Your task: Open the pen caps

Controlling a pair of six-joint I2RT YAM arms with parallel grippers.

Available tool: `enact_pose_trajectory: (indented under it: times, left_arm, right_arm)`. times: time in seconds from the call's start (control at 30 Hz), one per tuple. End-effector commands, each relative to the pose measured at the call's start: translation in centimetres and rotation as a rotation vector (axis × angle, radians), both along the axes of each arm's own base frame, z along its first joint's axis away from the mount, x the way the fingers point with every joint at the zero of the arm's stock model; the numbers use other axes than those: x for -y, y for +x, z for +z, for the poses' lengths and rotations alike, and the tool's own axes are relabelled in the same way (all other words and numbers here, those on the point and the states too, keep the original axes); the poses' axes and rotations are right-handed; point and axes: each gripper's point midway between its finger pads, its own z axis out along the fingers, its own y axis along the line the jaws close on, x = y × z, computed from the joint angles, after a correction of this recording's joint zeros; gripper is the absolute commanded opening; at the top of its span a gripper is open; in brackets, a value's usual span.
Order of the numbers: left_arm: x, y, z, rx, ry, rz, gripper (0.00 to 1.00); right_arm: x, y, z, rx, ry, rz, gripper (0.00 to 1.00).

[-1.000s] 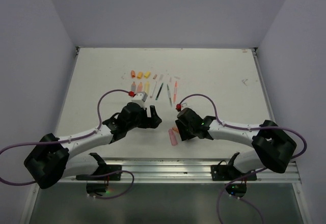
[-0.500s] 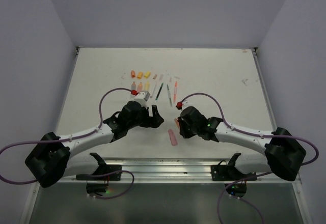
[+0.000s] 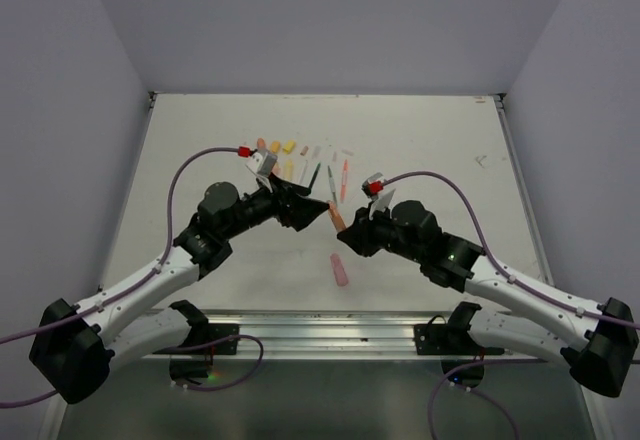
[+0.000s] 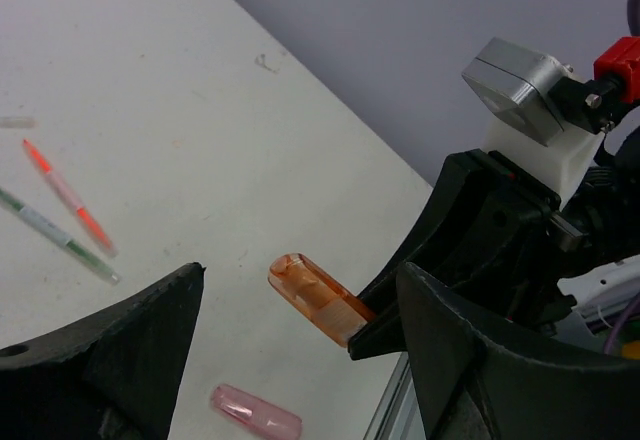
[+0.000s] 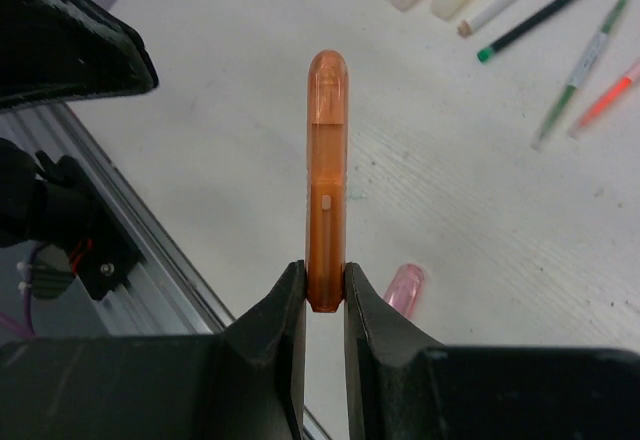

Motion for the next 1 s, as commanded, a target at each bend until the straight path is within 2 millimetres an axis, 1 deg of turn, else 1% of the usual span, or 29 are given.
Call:
enact_pose_trajectory:
  times: [0.0,0.07,0.1,0.13,0.17,0.23,0.33,0.37,0.43,0.53,0.6,0.8,0.87,0.93,0.97]
  left_arm:
    - [0.7,-1.5,4.6,0.146,-0.082,-0.122,0.8]
    - [0.6,-2.1,5.0,0.157,-0.105,-0.159,0.79]
    - [0.4,-2.4,5.2,0.17,-0.124,-0.173,0.77]
    - [0.5,-3.1,5.4,0.16,-0.146,-0.219,0.75]
    - [-0.1,-2.9,5.6,0.164,-0.16,-0.218,0.74]
    - [-0.6,-3.3,5.9,0.166,-0.2,-0.245,0.73]
    - [-0.5,-3.8,5.9,0.154,-0.229,-0.296,0.69]
    - [-0.4,-4.0,5.9,0.152,-0.237,-0.313,0.66]
    - [-0.3,-4.4,6.1,0.15,-0.256,-0.346,0.64]
    - [-0.2,-4.7,6.1,0.155,-0.269,-0.36,0.61]
    - [-0.2,-4.7,6.1,0.155,-0.269,-0.365,0.56]
    - [-0.1,-4.8,6.0,0.148,-0.272,-0.374,0.45]
    - [-0.1,-4.7,5.8,0.145,-0.272,-0.372,0.36]
    - [0.0,-4.8,5.7,0.141,-0.275,-0.381,0.31]
    - [0.0,-4.9,5.6,0.135,-0.274,-0.384,0.27]
  right_arm:
    - [-2.0,-0.3,6.3,0.138,0.157,0.099,0.01]
    - [-2.2,-0.6,7.8,0.166,0.191,0.121,0.01]
    - [-2.3,-0.9,8.0,0.166,0.197,0.139,0.01]
    - [-2.6,-0.9,9.0,0.194,0.23,0.148,0.01]
    - [-2.7,-0.9,9.4,0.202,0.24,0.153,0.0]
    - [-3.1,-1.2,10.1,0.215,0.261,0.182,0.0]
    - [-3.7,-1.6,10.6,0.221,0.285,0.222,0.0]
    - [-3.8,-1.6,10.7,0.221,0.287,0.226,0.0]
    - [-4.0,-1.5,10.9,0.226,0.294,0.231,0.0]
    - [-4.2,-1.4,11.1,0.236,0.294,0.234,0.0]
    - [-4.2,-1.4,11.2,0.24,0.297,0.238,0.0]
    - [-5.1,-1.6,10.9,0.228,0.301,0.276,0.0]
    - [-5.3,-1.5,10.6,0.219,0.301,0.281,0.0]
    - [-5.5,-1.7,10.6,0.219,0.307,0.289,0.0]
    - [-5.5,-1.6,10.4,0.212,0.306,0.29,0.0]
